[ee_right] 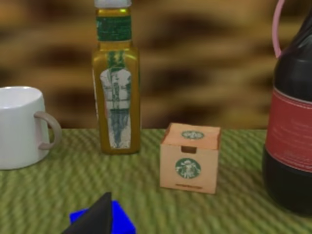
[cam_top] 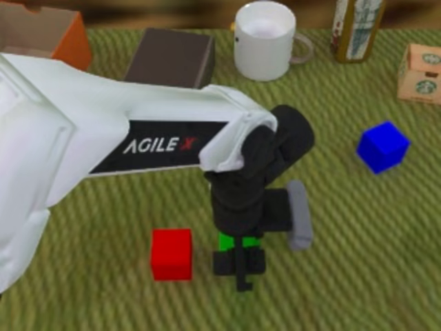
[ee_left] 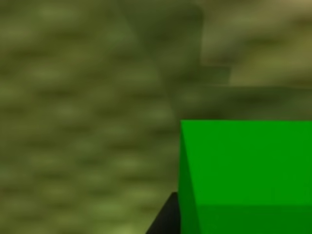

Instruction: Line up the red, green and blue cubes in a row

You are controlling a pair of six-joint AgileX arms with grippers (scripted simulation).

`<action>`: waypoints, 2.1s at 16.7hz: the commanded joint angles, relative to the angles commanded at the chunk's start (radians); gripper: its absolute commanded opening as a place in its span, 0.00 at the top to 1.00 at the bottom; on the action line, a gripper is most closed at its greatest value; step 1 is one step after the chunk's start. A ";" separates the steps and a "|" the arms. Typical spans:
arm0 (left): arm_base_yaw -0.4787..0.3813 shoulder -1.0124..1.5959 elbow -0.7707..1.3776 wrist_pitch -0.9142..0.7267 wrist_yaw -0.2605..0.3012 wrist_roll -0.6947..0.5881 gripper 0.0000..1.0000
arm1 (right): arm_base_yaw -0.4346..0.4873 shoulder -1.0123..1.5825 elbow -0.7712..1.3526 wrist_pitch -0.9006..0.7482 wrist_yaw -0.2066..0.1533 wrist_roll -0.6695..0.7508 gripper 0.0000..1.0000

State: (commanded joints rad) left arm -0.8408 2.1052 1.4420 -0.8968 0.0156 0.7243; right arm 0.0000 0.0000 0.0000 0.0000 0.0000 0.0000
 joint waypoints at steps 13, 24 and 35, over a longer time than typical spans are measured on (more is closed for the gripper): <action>0.000 0.000 0.000 0.000 0.000 0.000 0.00 | 0.000 0.000 0.000 0.000 0.000 0.000 0.00; 0.016 -0.066 0.138 -0.211 0.000 0.002 0.00 | 0.000 0.000 0.000 0.000 0.000 0.000 0.00; 0.068 -0.168 0.082 -0.194 -0.004 -0.034 0.00 | 0.014 0.102 0.101 -0.071 -0.004 -0.016 0.00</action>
State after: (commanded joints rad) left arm -0.7730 1.9373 1.5243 -1.0907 0.0111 0.6898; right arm 0.0140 0.1024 0.1015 -0.0709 -0.0038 -0.0162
